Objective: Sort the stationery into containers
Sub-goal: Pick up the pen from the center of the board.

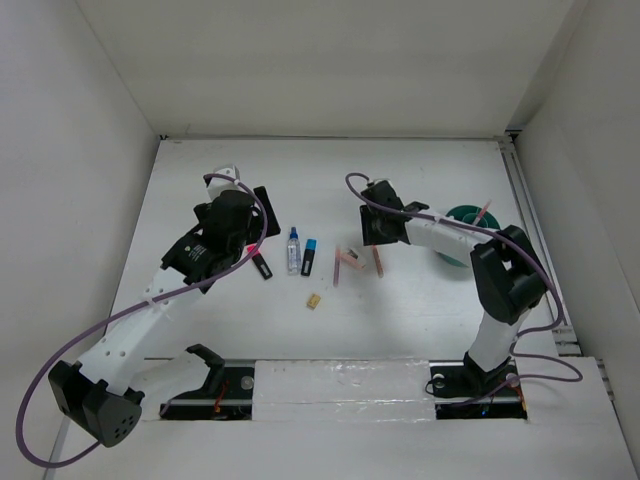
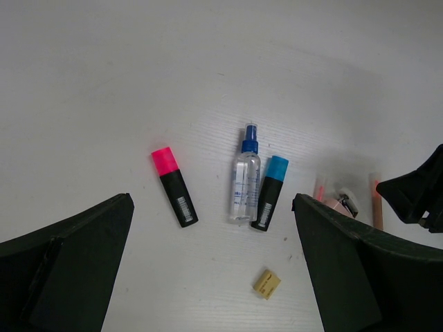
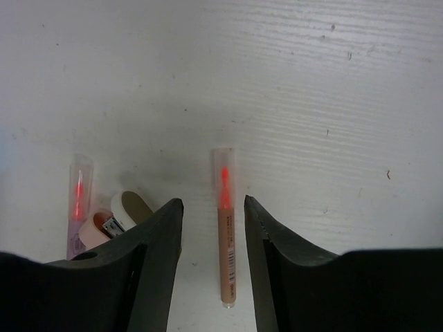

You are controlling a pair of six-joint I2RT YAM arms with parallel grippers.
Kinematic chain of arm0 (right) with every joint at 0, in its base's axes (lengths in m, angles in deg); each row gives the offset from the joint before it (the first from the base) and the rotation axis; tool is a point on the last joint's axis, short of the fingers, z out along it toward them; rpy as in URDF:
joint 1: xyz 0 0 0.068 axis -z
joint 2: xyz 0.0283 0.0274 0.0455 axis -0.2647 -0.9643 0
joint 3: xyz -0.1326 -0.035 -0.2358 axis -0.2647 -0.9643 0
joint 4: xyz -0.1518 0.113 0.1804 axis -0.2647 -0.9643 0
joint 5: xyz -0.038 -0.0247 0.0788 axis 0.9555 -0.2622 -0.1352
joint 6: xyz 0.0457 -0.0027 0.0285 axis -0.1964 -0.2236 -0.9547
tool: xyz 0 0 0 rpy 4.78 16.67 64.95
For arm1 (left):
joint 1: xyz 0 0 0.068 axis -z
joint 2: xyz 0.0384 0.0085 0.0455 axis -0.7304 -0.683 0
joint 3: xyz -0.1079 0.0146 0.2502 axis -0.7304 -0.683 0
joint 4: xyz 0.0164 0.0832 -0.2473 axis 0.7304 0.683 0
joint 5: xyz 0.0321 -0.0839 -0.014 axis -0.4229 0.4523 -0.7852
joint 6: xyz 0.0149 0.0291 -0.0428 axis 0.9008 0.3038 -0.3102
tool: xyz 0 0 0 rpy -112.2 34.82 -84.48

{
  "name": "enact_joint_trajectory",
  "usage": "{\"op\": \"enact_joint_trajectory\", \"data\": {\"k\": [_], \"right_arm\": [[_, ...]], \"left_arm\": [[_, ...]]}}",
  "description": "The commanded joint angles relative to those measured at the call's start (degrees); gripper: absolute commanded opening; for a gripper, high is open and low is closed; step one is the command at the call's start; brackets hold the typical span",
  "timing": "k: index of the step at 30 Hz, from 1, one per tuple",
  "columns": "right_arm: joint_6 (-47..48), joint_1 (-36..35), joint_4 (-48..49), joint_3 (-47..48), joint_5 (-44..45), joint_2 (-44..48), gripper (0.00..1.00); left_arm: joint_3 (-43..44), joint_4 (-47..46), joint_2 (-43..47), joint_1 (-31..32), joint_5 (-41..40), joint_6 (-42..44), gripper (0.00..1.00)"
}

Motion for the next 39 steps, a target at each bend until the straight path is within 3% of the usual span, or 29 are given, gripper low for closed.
{"op": "enact_joint_trajectory", "data": {"k": [1, 22, 29, 39], "right_arm": [[-1.0, -0.58, 0.64, -0.7, -0.4, -0.06, 0.47], [-2.06, -0.58, -0.5, -1.84, -1.55, -3.06, 0.44], [-2.06, -0.58, -0.5, -2.37, -2.07, -4.2, 0.33], [-1.44, -0.58, -0.5, -4.04, -3.12, -4.73, 0.04]], "left_arm": [[0.57, -0.04, 0.1, -0.32, -0.69, -0.37, 1.0], [0.57, -0.04, 0.62, -0.32, -0.16, -0.37, 1.0], [0.57, -0.04, 0.62, -0.32, -0.16, -0.37, 1.0], [0.57, -0.04, 0.62, -0.32, -0.16, -0.37, 1.0]]}}
